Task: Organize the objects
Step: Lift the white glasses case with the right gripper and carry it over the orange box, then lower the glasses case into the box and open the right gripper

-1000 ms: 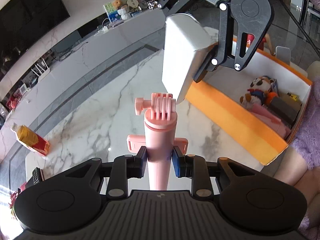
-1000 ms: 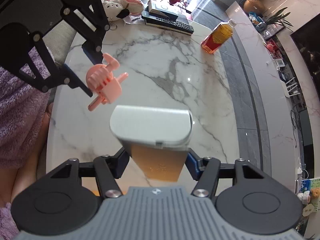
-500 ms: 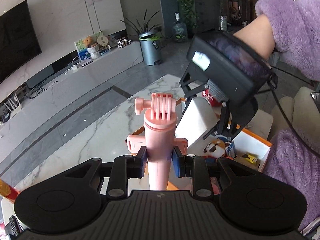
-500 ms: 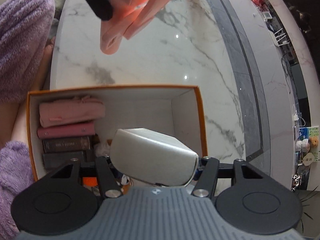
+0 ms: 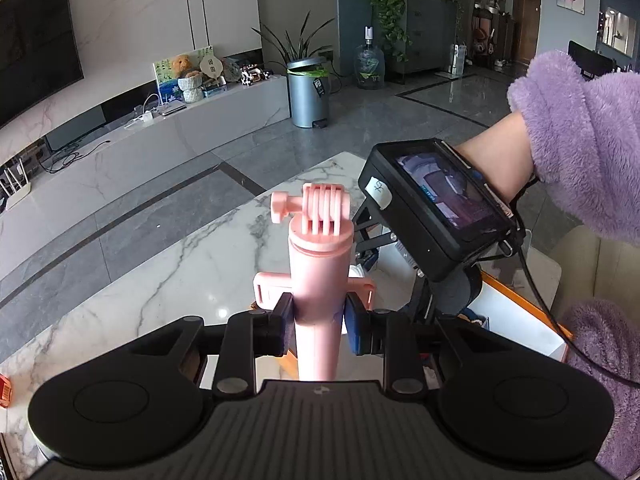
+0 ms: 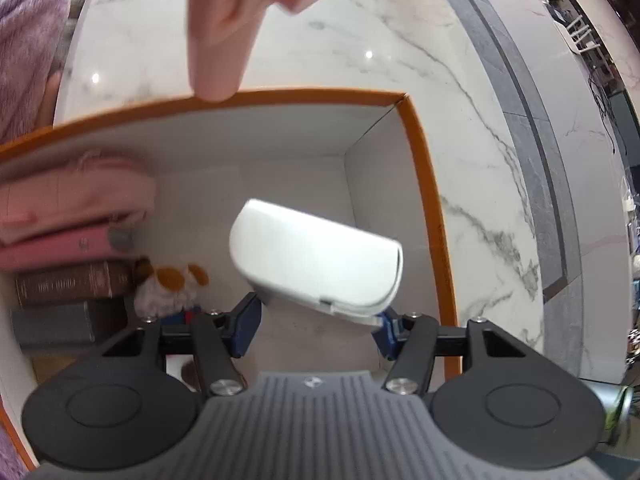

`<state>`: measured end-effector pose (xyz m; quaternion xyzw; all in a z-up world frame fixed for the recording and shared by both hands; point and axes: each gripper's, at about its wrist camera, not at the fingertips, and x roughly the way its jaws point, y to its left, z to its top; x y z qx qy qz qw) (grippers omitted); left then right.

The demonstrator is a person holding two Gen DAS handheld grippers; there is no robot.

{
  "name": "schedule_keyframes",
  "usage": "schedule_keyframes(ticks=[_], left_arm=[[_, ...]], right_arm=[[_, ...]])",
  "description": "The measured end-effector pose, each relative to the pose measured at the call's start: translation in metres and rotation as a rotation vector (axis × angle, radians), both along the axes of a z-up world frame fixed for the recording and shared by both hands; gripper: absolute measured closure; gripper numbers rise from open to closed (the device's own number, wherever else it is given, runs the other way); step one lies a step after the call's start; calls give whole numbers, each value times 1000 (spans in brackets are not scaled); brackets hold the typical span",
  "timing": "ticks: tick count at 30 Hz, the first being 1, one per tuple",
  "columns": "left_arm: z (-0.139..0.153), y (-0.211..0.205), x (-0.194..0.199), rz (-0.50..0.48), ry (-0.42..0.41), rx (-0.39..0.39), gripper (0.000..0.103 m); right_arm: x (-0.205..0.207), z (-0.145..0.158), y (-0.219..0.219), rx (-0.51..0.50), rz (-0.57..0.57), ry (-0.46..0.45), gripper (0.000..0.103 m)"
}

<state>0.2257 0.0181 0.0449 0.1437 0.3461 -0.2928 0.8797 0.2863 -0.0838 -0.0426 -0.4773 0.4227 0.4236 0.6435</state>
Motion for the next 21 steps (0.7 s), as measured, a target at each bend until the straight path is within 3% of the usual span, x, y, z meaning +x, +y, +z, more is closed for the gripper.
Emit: schedule_keyframes(ticks=[4,11,15,21], left_arm=[[-1,0,7,2,0,-20,72],[-4,-9,13,-13,-8,-30,72],[-8,-16,14,-33,-8,-14,72],[-16,-31,13,-63,-13,11,72]], right_arm=[[12,-10,8,53,-5,21,44],[7,-57,10,-19,69,-23,46],[3,-52,-1,16,92,-91,44],[-5,-52,-20,-22,83,-67,44]])
